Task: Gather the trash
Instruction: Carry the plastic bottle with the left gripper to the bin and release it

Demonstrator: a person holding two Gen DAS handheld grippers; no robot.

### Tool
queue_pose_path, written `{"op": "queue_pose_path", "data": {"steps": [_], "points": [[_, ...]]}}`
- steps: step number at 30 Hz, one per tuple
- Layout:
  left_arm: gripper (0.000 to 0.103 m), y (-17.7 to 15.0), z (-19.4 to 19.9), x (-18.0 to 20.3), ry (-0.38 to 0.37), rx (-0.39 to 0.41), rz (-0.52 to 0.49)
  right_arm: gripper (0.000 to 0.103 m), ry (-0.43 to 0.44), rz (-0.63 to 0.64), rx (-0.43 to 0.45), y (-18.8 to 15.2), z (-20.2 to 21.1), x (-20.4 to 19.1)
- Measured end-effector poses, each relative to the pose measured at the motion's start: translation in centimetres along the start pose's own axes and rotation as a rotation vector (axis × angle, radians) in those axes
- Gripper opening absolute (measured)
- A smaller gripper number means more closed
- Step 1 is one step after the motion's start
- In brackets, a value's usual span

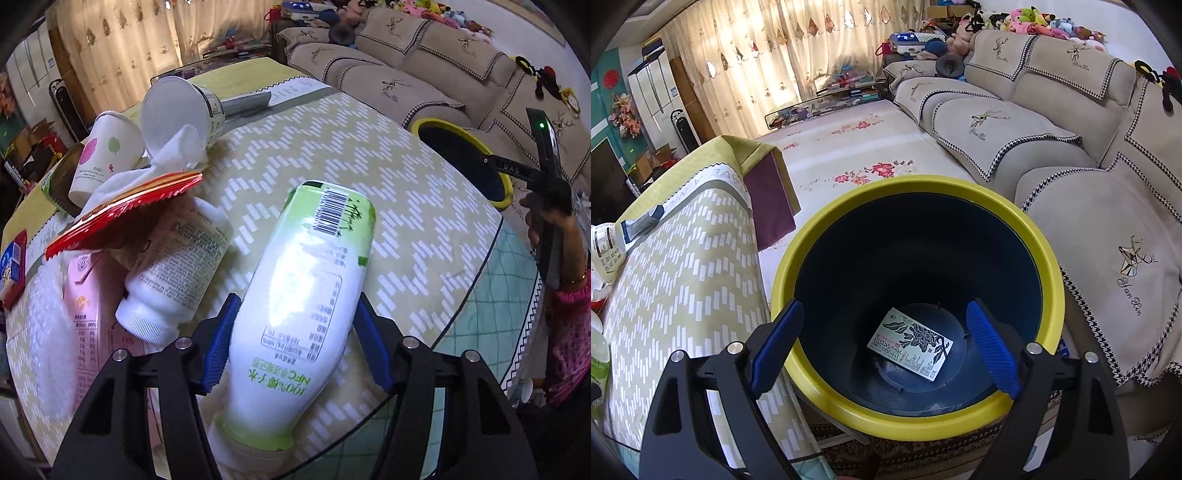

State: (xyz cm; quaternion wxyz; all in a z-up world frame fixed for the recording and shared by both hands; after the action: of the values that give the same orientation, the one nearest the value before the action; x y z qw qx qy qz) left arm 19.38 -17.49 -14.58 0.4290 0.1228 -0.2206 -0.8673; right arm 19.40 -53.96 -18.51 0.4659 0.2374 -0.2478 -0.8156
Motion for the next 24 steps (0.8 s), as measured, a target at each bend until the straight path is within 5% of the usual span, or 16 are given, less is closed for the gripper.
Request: {"op": "queue_pose_path", "data": {"steps": [10, 24], "points": [[0.058, 1.9, 2.0, 2.0, -0.027, 0.052, -0.011, 0.085, 0.017, -0.033, 0.047, 0.0, 2.1, 1.7], [0.055, 8.7, 4.9, 8.5, -0.101, 0.164, -0.125, 0.085, 0.040, -0.092, 0.177, 0.9, 8.2, 5.3]]}}
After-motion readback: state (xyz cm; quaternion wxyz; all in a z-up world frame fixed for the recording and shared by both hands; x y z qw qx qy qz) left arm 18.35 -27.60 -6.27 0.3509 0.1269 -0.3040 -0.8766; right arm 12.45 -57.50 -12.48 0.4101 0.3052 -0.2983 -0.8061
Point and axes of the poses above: each gripper's, at about its wrist camera, not at the fingertips, and z roughly against the way its jaws point, x to its right, y to its top, the point moved 2 cm from there along -z, roughly the way its jaws point, and after that the axes turned 3 degrees about y, right-handed, at the moved point
